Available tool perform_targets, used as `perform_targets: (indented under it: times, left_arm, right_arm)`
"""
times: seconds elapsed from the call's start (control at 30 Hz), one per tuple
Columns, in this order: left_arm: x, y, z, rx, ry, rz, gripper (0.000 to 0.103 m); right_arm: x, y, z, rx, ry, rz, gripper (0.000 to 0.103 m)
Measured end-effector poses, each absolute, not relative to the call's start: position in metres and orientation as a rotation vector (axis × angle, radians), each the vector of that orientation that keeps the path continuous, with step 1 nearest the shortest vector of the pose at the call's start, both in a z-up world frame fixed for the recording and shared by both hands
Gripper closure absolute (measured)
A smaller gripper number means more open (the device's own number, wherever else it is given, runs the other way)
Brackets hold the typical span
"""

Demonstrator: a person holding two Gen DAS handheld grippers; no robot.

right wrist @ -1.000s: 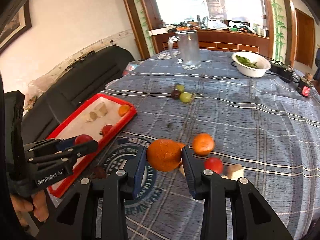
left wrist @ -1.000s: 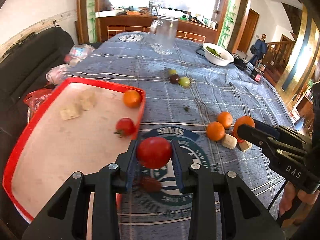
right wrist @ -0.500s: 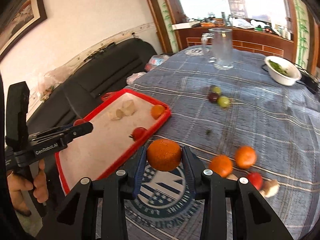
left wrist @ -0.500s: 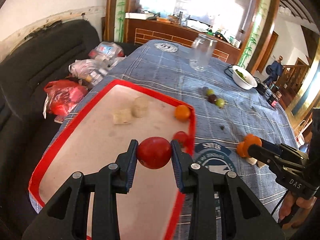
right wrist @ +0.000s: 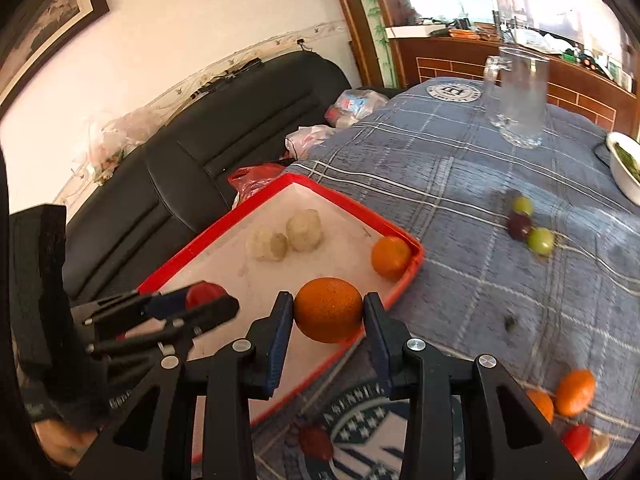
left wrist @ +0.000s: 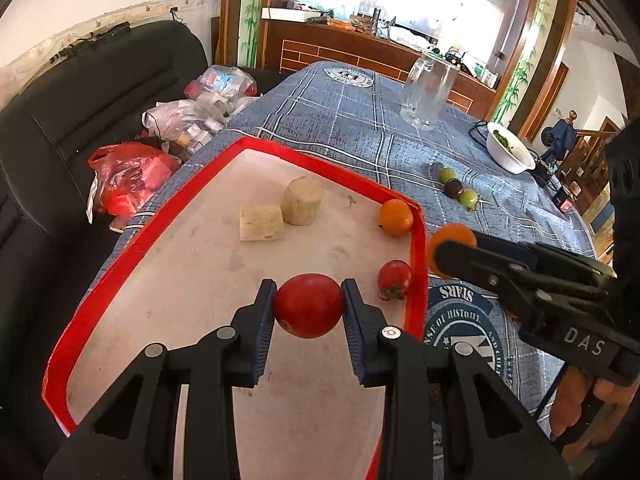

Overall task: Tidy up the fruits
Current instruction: 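Carry the orange in the right gripper while the left carries the tomato over the tray, then open the right gripper to drop the orange while the left releases the tomato into the tray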

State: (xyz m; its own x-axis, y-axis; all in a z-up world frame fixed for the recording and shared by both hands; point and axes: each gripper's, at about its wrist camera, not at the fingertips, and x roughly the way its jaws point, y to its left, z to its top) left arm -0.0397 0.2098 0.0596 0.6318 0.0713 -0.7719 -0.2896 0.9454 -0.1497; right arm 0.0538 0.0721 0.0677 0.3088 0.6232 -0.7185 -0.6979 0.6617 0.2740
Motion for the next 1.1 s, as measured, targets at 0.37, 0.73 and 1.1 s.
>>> perform_targets:
  times: [0.37, 0.73, 1.1]
  left_arm:
    - [-0.017, 0.217, 0.038, -0.304, 0.934, 0.221, 0.073]
    - [-0.007, 0.222, 0.031, -0.316, 0.952, 0.211, 0.073]
    - [-0.003, 0.220, 0.027, -0.312, 0.982, 0.201, 0.073]
  right_arm:
    - [0.087, 0.108, 0.045, -0.099, 0.988, 0.863, 0.066]
    - [0.097, 0.119, 0.029, -0.113, 1.020, 0.860, 0.066]
    - [0.100, 0.123, 0.020, -0.123, 1.037, 0.854, 0.066]
